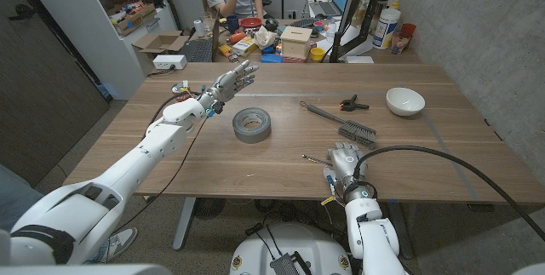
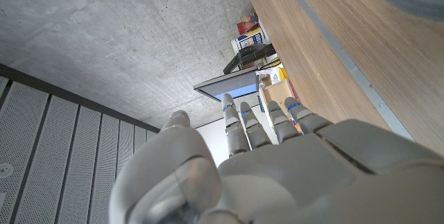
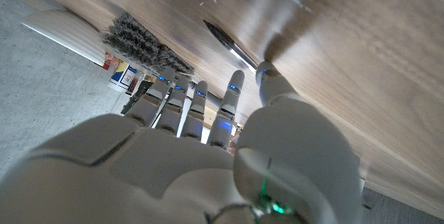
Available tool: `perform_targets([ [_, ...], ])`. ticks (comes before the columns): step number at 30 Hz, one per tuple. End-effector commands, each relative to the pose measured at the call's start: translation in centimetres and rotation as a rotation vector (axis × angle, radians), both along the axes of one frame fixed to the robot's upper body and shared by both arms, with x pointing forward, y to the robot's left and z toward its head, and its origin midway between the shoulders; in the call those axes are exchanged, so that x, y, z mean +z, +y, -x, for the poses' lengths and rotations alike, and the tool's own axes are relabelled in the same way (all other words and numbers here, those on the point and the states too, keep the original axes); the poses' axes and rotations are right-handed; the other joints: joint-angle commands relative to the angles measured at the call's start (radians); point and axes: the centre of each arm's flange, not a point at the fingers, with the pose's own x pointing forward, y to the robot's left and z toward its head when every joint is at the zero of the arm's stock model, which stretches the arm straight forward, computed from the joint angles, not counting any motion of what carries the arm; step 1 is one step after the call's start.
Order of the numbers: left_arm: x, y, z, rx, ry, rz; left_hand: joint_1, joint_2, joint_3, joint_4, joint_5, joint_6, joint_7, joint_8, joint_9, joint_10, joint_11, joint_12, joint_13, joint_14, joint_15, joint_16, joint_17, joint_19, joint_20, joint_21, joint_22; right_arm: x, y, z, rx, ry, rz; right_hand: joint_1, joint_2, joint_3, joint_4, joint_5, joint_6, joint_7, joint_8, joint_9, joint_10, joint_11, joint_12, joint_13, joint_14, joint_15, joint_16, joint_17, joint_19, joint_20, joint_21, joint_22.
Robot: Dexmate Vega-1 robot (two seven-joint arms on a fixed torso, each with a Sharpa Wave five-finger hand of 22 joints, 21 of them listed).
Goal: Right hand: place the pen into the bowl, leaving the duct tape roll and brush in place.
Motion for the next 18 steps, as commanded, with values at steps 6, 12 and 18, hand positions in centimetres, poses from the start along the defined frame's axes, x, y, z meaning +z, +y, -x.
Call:
perform_targets([
  [6,-0.3,0.1,-0.2,0.009,0.013,0.015,0.009,0.002,0.005,-0.001,0.003,0.009,0.001,0.005,0.005,0.009,0.000,0.006,0.003,0.011,-0.122,0.004,0.002,0.011,-0.045,0.006,0.004,-0.4,-0.6,-0.8,-0.021,-0.039,-0.019,0.044,0.003,0.015,-0.006,0.011,0.096,-0.009,0.061,0.027,0.040,-0.017,0.012,0.005,0.036,-0.009,0.005,0.002,0.028,-0.003,0.005,0.005],
  [12,-0.4,0.2,-0.3,0.011,0.015,0.037,0.009,0.002,0.005,-0.001,0.003,0.009,0.001,0.005,0.005,0.009,0.000,0.006,0.003,0.011,-0.122,0.004,0.002,0.011,-0.045,0.006,0.004,0.0,-0.3,-1.2,-0.012,-0.034,0.003,0.092,-0.001,0.028,-0.017,0.016,0.159,-0.027,0.109,0.052,0.036,-0.029,0.006,0.006,0.027,-0.005,-0.005,0.003,0.019,-0.002,-0.002,0.006],
  [18,-0.7,0.1,-0.2,0.016,0.019,0.052,0.009,0.002,0.005,-0.001,0.003,0.009,0.001,0.005,0.005,0.009,0.000,0.006,0.003,0.011,-0.122,0.004,0.002,0.011,-0.045,0.006,0.004,0.4,-0.4,-1.7,-0.003,-0.033,0.010,0.120,-0.002,0.034,-0.011,0.017,0.253,-0.027,0.171,0.077,0.055,-0.043,0.011,0.007,0.023,-0.001,-0.007,0.007,0.015,0.000,-0.008,0.007],
])
